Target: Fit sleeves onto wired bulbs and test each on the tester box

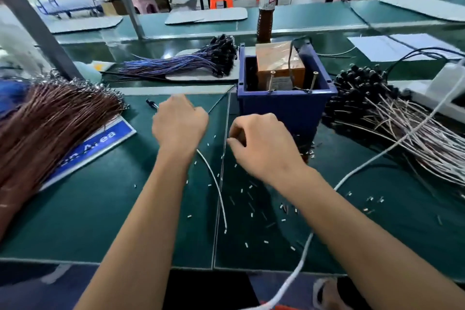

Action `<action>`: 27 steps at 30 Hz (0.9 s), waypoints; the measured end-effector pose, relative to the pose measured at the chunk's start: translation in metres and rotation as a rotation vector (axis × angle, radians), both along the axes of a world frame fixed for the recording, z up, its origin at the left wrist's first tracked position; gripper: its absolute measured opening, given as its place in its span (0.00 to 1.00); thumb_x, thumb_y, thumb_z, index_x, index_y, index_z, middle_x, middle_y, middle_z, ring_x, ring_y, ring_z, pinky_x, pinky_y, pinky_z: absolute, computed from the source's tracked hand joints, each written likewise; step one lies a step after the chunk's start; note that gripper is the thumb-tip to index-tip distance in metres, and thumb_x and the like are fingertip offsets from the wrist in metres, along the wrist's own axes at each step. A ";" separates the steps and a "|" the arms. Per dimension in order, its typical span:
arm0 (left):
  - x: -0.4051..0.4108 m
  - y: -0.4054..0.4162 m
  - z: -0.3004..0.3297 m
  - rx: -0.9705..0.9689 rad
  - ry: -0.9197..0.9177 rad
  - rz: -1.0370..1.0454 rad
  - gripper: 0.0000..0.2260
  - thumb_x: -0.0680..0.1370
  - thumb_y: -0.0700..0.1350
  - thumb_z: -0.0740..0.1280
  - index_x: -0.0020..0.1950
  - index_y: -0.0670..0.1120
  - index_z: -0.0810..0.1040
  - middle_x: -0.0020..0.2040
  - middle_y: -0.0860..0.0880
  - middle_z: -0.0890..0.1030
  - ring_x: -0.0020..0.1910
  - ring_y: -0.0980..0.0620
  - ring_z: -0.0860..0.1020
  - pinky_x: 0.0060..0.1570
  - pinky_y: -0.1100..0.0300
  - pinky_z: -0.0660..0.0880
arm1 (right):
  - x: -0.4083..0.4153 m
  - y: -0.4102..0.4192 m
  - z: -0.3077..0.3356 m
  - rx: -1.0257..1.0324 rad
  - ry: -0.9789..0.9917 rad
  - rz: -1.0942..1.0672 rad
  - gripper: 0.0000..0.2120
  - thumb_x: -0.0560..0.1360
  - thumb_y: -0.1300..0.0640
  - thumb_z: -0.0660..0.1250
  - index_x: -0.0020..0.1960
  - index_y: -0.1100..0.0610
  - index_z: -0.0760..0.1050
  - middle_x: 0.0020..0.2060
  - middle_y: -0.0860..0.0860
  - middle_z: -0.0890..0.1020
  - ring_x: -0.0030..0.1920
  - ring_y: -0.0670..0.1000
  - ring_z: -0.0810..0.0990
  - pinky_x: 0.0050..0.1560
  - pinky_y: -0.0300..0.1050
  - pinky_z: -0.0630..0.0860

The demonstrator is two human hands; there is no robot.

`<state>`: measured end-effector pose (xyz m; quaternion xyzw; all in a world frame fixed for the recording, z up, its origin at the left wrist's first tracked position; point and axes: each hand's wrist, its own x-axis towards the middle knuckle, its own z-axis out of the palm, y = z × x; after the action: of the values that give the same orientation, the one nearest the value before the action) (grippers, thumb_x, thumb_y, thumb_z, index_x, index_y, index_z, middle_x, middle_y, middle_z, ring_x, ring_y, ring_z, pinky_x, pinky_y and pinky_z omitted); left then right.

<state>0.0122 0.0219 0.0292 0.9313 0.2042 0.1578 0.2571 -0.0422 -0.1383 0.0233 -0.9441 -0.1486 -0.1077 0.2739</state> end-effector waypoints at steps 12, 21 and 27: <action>0.028 0.051 -0.040 0.085 0.185 0.170 0.17 0.81 0.48 0.68 0.65 0.38 0.77 0.65 0.36 0.78 0.65 0.35 0.78 0.59 0.47 0.76 | 0.027 0.089 -0.021 -0.154 0.177 0.076 0.12 0.77 0.55 0.70 0.45 0.55 0.66 0.45 0.56 0.77 0.50 0.65 0.80 0.41 0.49 0.66; 0.032 0.054 -0.041 0.106 0.230 0.204 0.23 0.81 0.48 0.69 0.70 0.37 0.71 0.70 0.35 0.73 0.70 0.37 0.72 0.64 0.45 0.74 | 0.026 0.092 -0.023 -0.123 0.191 0.090 0.11 0.78 0.59 0.68 0.43 0.55 0.66 0.41 0.53 0.69 0.41 0.61 0.70 0.41 0.50 0.67; 0.030 0.055 -0.042 0.216 0.297 0.138 0.15 0.78 0.43 0.67 0.63 0.39 0.79 0.65 0.34 0.77 0.65 0.35 0.76 0.59 0.48 0.76 | 0.022 0.091 -0.023 -0.139 0.195 0.088 0.11 0.77 0.60 0.67 0.41 0.55 0.66 0.41 0.53 0.68 0.41 0.61 0.69 0.40 0.49 0.65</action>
<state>0.0422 0.0771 -0.0127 0.9503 0.2851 0.0571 0.1112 -0.0200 -0.0469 0.0007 -0.9594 -0.1698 0.0072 0.2252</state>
